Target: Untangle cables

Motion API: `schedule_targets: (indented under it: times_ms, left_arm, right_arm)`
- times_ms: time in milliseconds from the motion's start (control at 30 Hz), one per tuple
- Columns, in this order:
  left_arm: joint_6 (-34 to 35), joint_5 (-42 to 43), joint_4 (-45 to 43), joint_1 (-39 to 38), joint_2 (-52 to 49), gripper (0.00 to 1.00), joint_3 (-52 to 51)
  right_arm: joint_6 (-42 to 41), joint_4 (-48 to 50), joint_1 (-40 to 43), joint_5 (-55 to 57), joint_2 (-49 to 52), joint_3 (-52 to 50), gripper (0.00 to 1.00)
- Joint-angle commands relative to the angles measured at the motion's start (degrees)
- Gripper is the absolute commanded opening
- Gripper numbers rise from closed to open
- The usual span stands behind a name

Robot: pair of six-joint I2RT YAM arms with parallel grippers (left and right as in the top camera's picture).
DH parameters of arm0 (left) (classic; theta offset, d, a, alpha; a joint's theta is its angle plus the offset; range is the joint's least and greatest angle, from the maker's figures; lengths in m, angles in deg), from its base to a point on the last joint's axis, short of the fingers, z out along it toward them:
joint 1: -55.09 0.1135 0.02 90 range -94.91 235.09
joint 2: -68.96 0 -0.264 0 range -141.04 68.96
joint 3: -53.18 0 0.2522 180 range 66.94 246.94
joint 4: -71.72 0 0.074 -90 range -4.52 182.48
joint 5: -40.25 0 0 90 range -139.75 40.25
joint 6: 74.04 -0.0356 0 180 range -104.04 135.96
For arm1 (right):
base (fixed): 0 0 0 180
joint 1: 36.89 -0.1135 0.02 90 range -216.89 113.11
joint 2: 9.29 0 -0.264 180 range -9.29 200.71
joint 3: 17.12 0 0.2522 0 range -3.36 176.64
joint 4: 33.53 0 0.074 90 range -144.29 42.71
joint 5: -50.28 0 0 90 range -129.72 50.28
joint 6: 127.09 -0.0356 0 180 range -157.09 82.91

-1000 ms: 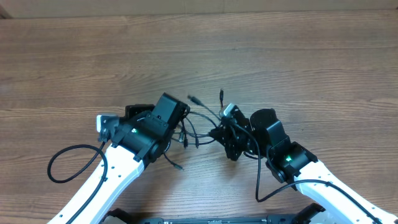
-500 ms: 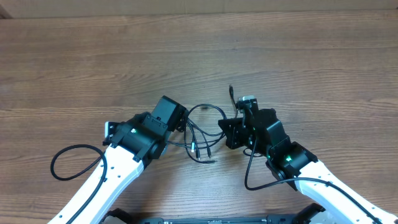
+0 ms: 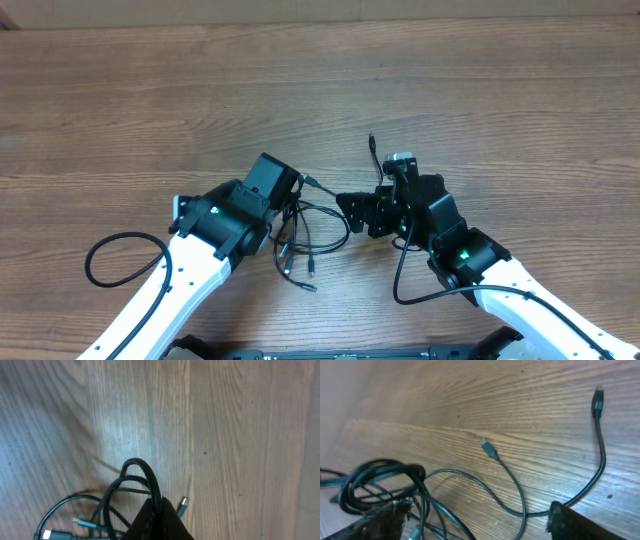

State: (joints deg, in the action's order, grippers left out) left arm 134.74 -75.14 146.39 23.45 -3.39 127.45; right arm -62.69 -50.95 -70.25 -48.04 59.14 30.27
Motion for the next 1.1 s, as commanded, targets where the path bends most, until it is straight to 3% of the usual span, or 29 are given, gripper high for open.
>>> schedule_targets:
  times_ms: [0, 267, 433, 633, 733, 833, 1067]
  left_arm:
    - [0.1, 2.1, -1.6, 0.2, 1.2, 0.04, 0.5]
    - [0.0, 6.0, -7.3, 0.2, 1.2, 0.04, 0.5]
    - [-0.1, 11.4, -9.8, 0.2, 1.2, 0.04, 0.5]
    - [-0.3, 11.4, -9.9, 0.2, 1.2, 0.04, 0.5]
    - [-0.5, 11.3, -9.9, 0.2, 1.2, 0.04, 0.5]
    - [-0.5, 11.3, -9.9, 0.2, 1.2, 0.04, 0.5]
    - [-0.5, 10.0, -9.1, 0.2, 1.2, 0.04, 0.5]
  right_arm:
    - [7.8, 0.3, 0.0, -1.1, 0.0, 0.5, 0.91]
    - [27.5, 0.0, 0.0, -15.3, 0.0, 0.5, 0.91]
    - [38.3, -2.8, 0.0, -16.4, 0.6, 0.5, 0.92]
    - [40.9, -1.3, 0.0, -16.7, 6.6, 0.5, 0.89]
    - [40.9, 1.4, 0.0, -19.2, 10.6, 0.5, 0.73]
    - [40.6, 3.9, 0.0, -20.5, 12.9, 0.5, 0.43]
    - [38.9, 5.7, 0.0, -20.5, 11.9, 0.6, 0.09]
